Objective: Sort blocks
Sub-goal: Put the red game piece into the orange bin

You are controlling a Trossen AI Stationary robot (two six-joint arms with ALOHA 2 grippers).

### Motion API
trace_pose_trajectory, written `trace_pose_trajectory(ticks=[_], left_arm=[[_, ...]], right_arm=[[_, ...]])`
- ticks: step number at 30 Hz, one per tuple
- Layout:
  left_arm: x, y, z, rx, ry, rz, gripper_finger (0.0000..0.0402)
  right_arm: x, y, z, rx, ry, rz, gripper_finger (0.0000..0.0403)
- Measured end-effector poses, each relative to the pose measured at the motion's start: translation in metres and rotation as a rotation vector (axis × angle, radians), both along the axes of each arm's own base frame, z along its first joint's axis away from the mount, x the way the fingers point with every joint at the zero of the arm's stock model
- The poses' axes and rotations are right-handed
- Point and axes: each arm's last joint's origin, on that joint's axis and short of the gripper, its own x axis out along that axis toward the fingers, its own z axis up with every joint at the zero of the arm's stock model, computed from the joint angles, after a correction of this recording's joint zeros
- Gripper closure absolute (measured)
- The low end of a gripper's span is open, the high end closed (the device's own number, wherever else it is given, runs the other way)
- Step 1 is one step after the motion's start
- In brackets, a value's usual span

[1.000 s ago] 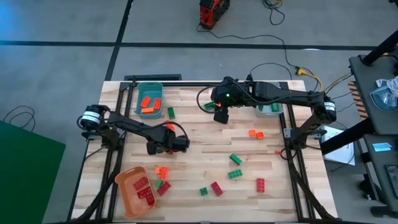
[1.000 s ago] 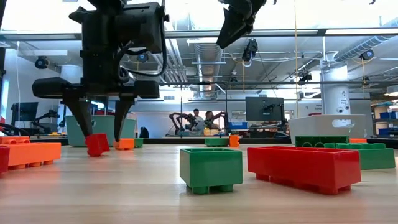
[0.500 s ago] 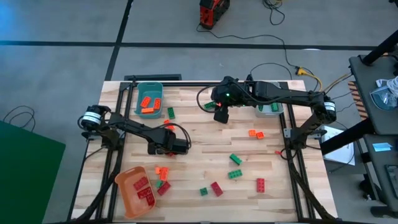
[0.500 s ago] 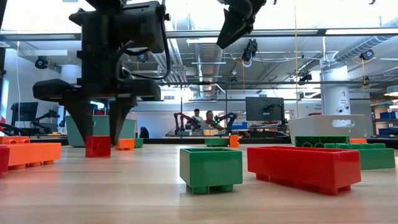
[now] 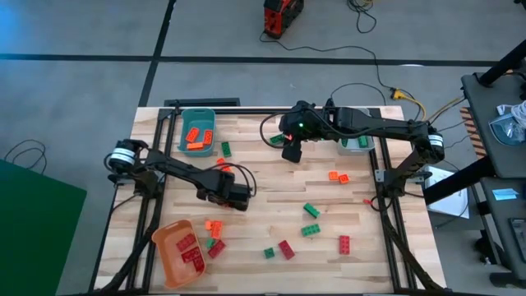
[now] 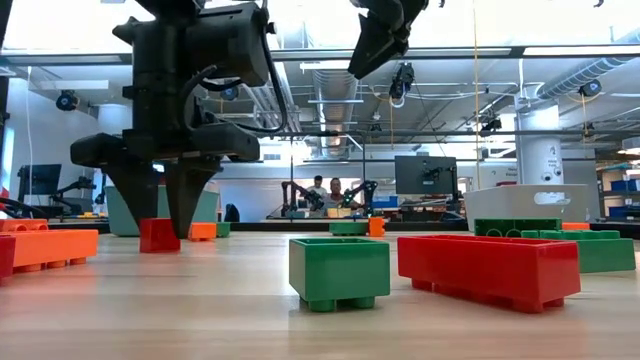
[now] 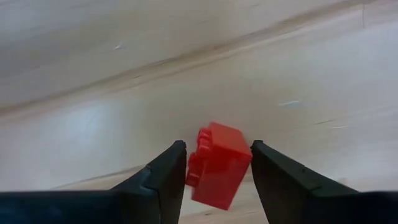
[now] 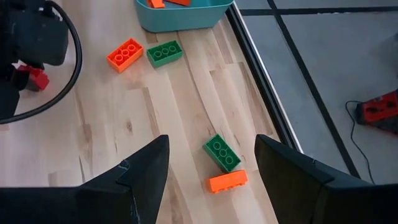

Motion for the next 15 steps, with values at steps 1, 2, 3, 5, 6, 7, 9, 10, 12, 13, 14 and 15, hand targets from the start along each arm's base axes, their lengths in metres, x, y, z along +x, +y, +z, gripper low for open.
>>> trace_pose_trajectory(ticks=[1,2,3,5,6,7,9,10,12,13,14,15], left_arm=[[0.000,0.000,-0.001,-0.001,0.003,-0.005,0.0250],[0.000,0.000,-0.002,-0.002,0.008,-0.009,0.0253],[0.001,0.000,-0.003,-0.005,0.013,-0.016,0.0258],[0.001,-0.001,-0.007,-0.011,0.023,-0.031,0.0271],[0.002,-0.001,-0.008,-0.015,0.028,-0.038,0.0279],[0.003,-0.001,-0.010,-0.017,0.029,-0.042,0.0287],[0.003,-0.001,-0.012,-0.016,0.028,-0.052,0.0308],[0.004,-0.001,-0.012,-0.016,0.026,-0.064,0.0318],[0.005,-0.002,-0.012,-0.020,0.021,-0.091,0.0334],[0.005,-0.002,-0.012,-0.022,0.017,-0.094,0.0334],[0.006,-0.002,-0.012,-0.022,0.017,-0.094,0.0334],[0.005,-0.002,-0.011,-0.022,0.018,-0.094,0.0334]], right_arm=[[0.000,0.000,0.000,0.002,-0.001,-0.002,0.0175],[0.000,0.000,0.000,0.002,-0.001,-0.003,0.0175],[0.000,0.000,0.000,0.004,-0.002,-0.004,0.0174],[0.000,0.000,0.000,0.009,-0.005,-0.010,0.0175],[0.000,0.000,0.000,0.009,-0.005,-0.010,0.0175],[0.000,0.000,0.000,0.009,-0.005,-0.011,0.0175],[0.000,0.000,0.000,0.009,-0.005,-0.012,0.0175],[0.000,0.000,0.000,0.008,-0.005,-0.012,0.0175],[0.000,0.000,0.000,0.008,-0.005,-0.012,0.0175],[0.000,0.000,0.000,0.008,-0.005,-0.013,0.0175],[0.000,0.000,0.000,0.007,-0.005,-0.013,0.0175],[0.000,0.000,0.000,0.007,-0.005,-0.013,0.0175]])
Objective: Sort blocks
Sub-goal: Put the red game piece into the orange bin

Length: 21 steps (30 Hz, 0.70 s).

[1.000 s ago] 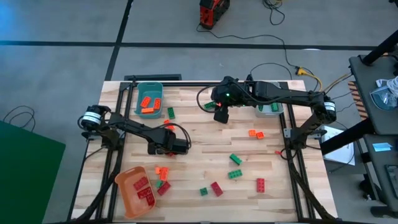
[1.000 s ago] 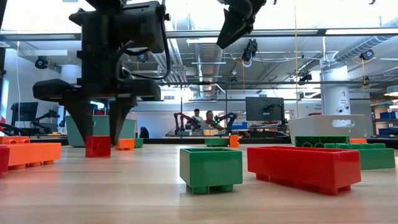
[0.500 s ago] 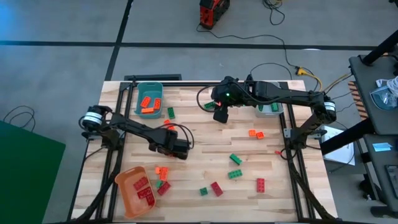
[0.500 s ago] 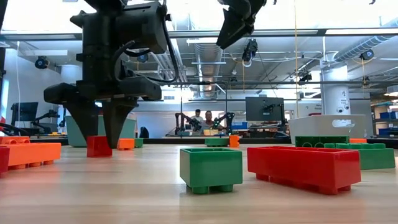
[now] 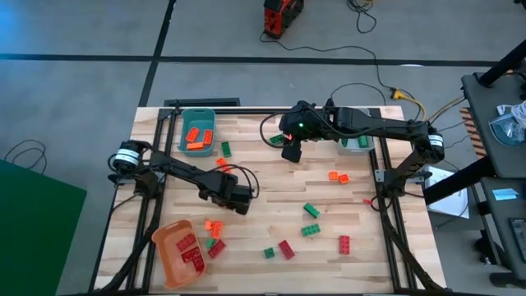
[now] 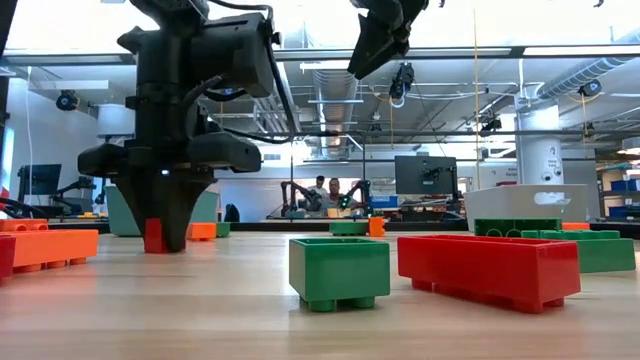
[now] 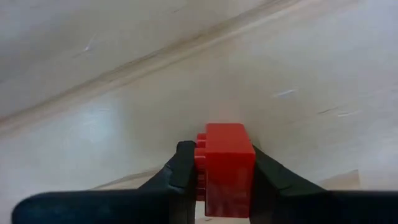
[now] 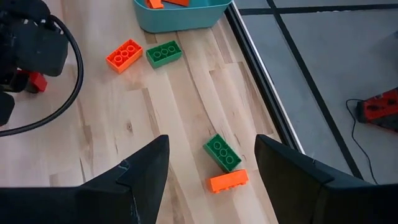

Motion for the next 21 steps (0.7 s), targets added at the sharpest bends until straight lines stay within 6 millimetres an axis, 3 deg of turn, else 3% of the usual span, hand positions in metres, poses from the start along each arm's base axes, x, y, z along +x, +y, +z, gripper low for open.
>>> trace_pose_trajectory(ticks=[3,5,12,15,18,21], left_arm=[[-0.004,0.000,0.007,-0.034,0.013,-0.005,0.0334],[-0.006,-0.003,0.025,-0.077,0.000,-0.023,0.0334],[-0.018,-0.022,0.141,-0.156,-0.145,-0.108,0.0334],[-0.027,-0.030,0.181,-0.227,-0.235,-0.115,0.0334],[-0.035,-0.046,0.204,-0.275,-0.298,-0.116,0.0334],[-0.045,-0.065,0.210,-0.323,-0.280,-0.131,0.0334]], right_arm=[[0.000,0.000,0.000,0.000,0.000,0.000,0.0175],[0.000,0.000,0.000,0.000,0.001,0.000,0.0175],[0.000,0.000,0.000,-0.011,0.008,0.013,0.0175],[0.000,0.000,0.000,-0.016,0.010,0.019,0.0175],[0.000,0.000,0.000,-0.019,0.010,0.021,0.0175],[0.000,0.000,0.000,-0.018,0.010,0.021,0.0175]])
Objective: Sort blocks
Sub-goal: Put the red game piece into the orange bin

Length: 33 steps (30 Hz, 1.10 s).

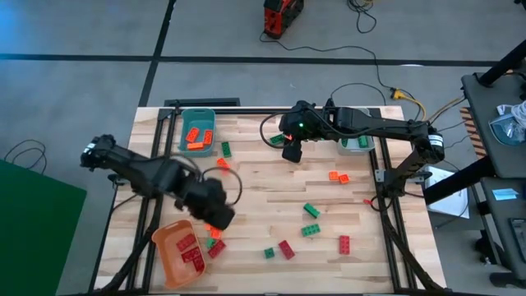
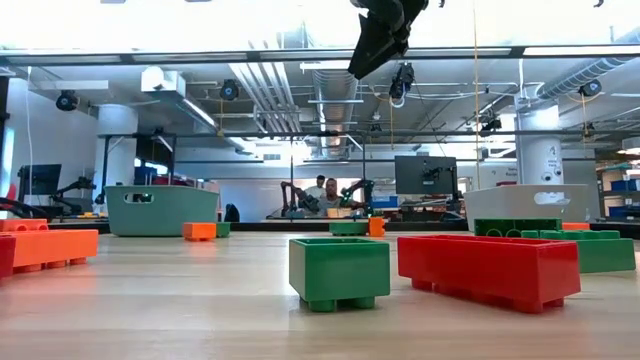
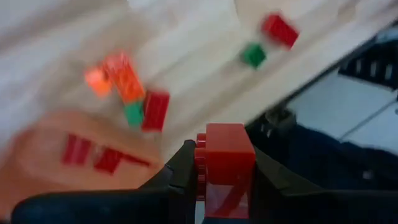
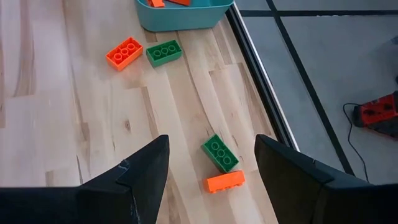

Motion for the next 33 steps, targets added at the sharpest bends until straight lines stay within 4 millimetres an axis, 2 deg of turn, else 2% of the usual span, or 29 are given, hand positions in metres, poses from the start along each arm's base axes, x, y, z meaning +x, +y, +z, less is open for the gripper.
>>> trace_pose_trajectory(ticks=[6,11,16,20,25,28,33], left_arm=[[-0.020,-0.036,-0.010,-0.086,0.154,-0.083,0.0326],[-0.034,-0.044,-0.022,-0.065,0.262,-0.081,0.0324],[-0.046,-0.052,-0.051,-0.089,0.382,-0.121,0.0322],[-0.058,-0.052,-0.077,-0.099,0.432,-0.132,0.0322],[-0.075,-0.043,-0.108,-0.072,0.526,-0.043,0.0322],[-0.083,-0.037,-0.116,-0.062,0.564,0.008,0.0313],[-0.086,-0.034,-0.112,-0.076,0.552,0.018,0.0272]], right_arm=[[0.000,0.000,0.000,-0.001,-0.001,0.000,0.0175],[0.001,0.000,0.001,-0.009,-0.006,0.008,0.0175],[0.001,0.000,0.001,-0.010,-0.010,0.008,0.0175],[0.001,0.000,0.001,-0.009,-0.010,0.008,0.0175],[0.001,0.000,0.001,-0.002,-0.014,-0.001,0.0175],[0.001,0.000,0.001,0.000,-0.014,-0.002,0.0175],[0.000,0.000,0.000,0.008,-0.011,-0.010,0.0175]])
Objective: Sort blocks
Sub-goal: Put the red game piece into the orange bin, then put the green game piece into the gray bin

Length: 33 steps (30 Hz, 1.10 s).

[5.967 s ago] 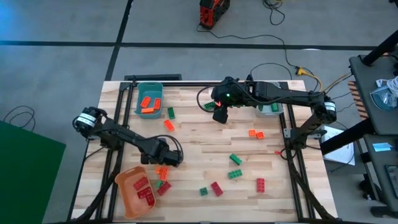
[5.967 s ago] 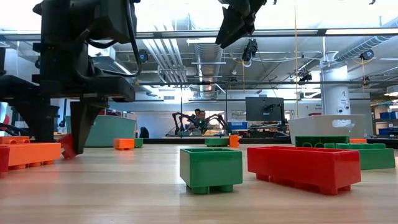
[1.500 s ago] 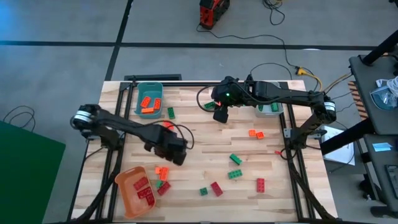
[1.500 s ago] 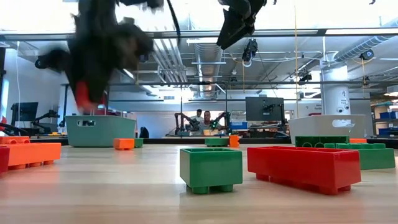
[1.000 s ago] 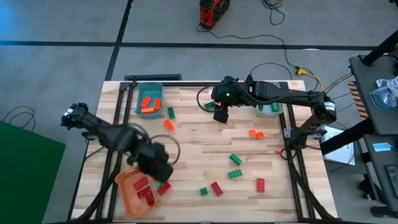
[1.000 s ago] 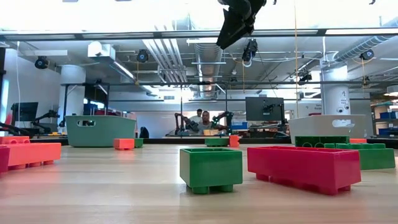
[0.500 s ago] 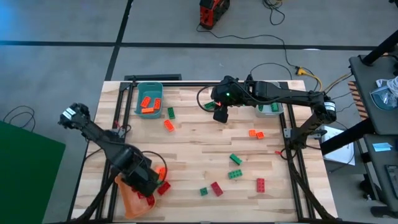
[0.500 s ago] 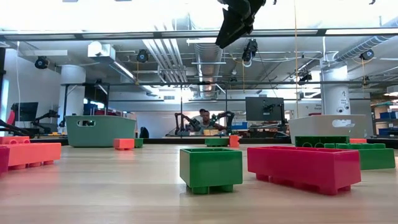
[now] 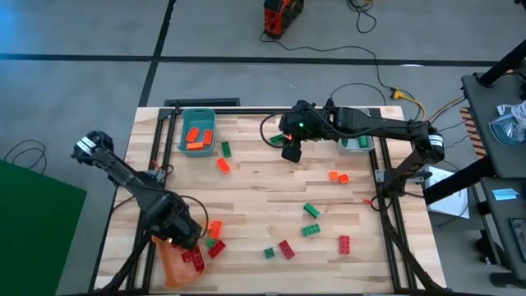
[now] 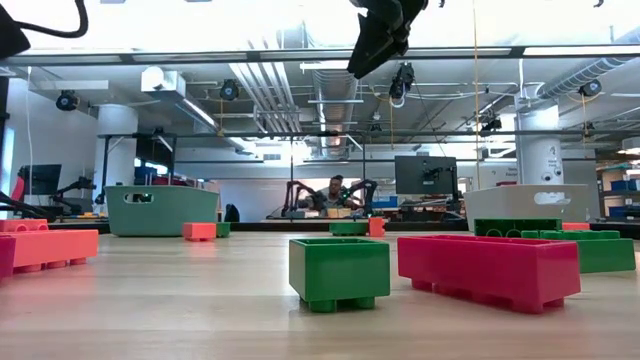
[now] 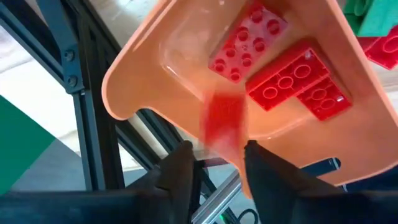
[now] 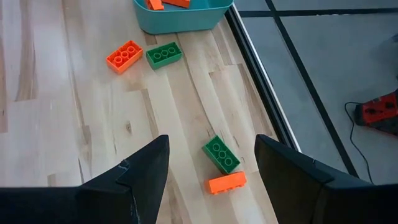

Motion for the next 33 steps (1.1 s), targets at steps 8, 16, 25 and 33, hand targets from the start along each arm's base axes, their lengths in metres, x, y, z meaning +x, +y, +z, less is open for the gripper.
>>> trace_pose_trajectory(ticks=[8,16,25,33], left_arm=[[-0.002,0.002,0.006,-0.005,-0.053,-0.022,0.0197],[0.018,0.017,0.025,0.161,-0.322,0.104,0.0199],[0.067,-0.006,0.024,0.092,-0.690,-0.052,0.0319],[0.081,-0.022,-0.030,0.009,-0.419,-0.114,0.0397]], right_arm=[[0.000,0.000,0.000,0.001,-0.002,-0.002,0.0175],[0.002,0.000,-0.001,0.008,-0.008,-0.011,0.0175],[0.003,-0.001,0.000,0.006,-0.026,-0.012,0.0175],[0.003,-0.001,0.000,0.003,-0.028,-0.009,0.0175]])
